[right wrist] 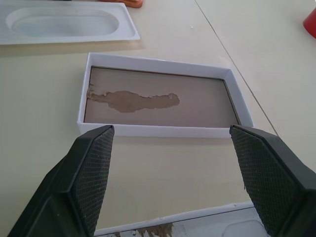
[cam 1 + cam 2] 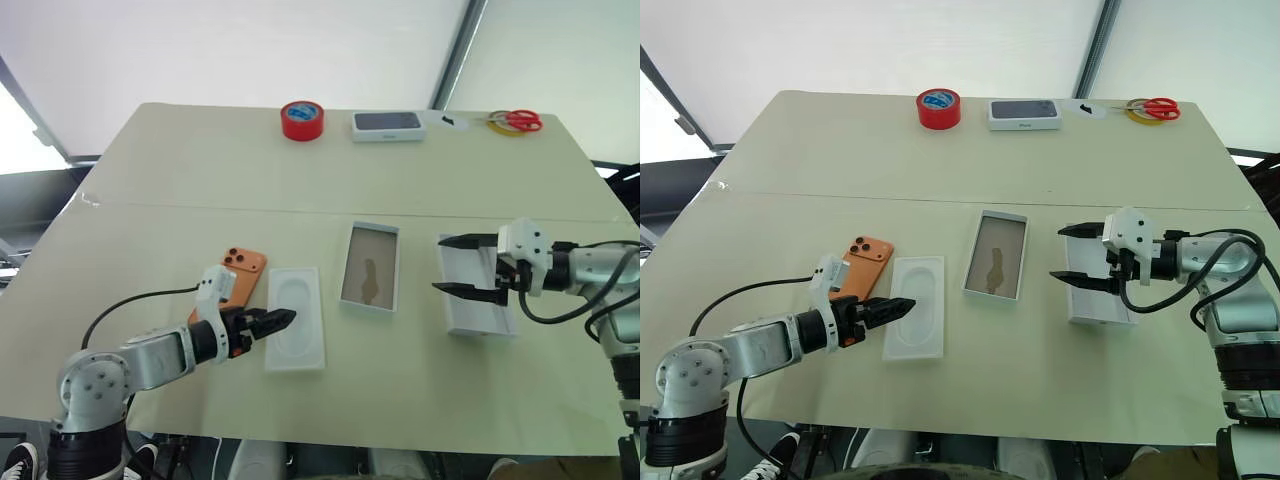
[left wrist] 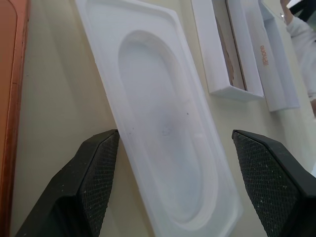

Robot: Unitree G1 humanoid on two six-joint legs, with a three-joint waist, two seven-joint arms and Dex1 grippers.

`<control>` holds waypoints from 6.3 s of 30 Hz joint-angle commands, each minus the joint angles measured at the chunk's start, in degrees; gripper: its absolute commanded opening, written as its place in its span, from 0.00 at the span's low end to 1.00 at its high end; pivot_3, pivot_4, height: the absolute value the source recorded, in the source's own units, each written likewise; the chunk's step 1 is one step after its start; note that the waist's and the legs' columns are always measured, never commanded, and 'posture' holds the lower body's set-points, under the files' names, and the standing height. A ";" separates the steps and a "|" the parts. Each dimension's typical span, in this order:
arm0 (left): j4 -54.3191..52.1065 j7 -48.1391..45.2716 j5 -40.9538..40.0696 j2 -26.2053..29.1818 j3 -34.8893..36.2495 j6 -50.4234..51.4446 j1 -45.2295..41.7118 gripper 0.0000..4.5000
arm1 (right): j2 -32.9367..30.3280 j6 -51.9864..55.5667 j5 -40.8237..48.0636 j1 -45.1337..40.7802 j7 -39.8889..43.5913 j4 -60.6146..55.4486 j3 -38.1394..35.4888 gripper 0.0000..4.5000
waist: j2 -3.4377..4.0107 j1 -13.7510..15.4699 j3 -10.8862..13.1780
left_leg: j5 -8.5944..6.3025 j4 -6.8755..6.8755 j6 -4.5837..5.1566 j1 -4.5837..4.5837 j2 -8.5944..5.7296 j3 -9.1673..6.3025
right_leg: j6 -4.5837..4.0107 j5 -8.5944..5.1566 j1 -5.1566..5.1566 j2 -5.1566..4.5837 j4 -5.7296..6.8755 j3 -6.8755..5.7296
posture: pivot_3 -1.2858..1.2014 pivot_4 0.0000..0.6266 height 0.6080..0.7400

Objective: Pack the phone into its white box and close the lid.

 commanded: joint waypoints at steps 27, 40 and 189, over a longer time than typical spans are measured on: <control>10.28 0.17 -14.19 13.15 0.92 -4.94 -8.36 0.00 | 11.42 5.26 -12.62 -1.33 -11.01 -8.57 16.12 0.88 | -0.04 -0.02 0.06 | 0.06 0.01 -0.12 -0.11 -0.02 -0.02 | -0.03 -0.01 -0.12 -0.02 -0.06 -0.01 | 0.52 0.24 1.00; 13.94 1.54 -20.59 12.16 -0.08 -7.32 -13.11 0.00 | 12.44 5.83 -13.10 -1.81 -8.68 -10.57 20.54 0.01 | -0.09 -0.27 0.09 | 0.05 0.00 -0.12 -0.11 -0.02 -0.03 | -0.01 -0.01 -0.11 -0.02 -0.08 -0.01 | 0.52 0.24 1.00; 25.75 -51.14 39.59 12.13 -8.32 -2.46 -16.72 0.65 | 41.75 7.53 -37.44 -28.00 -21.97 12.54 40.64 0.01 | -0.17 -1.39 -0.12 | 0.06 -0.73 -0.11 -0.12 -0.37 0.02 | -0.12 -0.05 -0.70 -0.33 0.26 0.00 | 0.52 0.24 1.00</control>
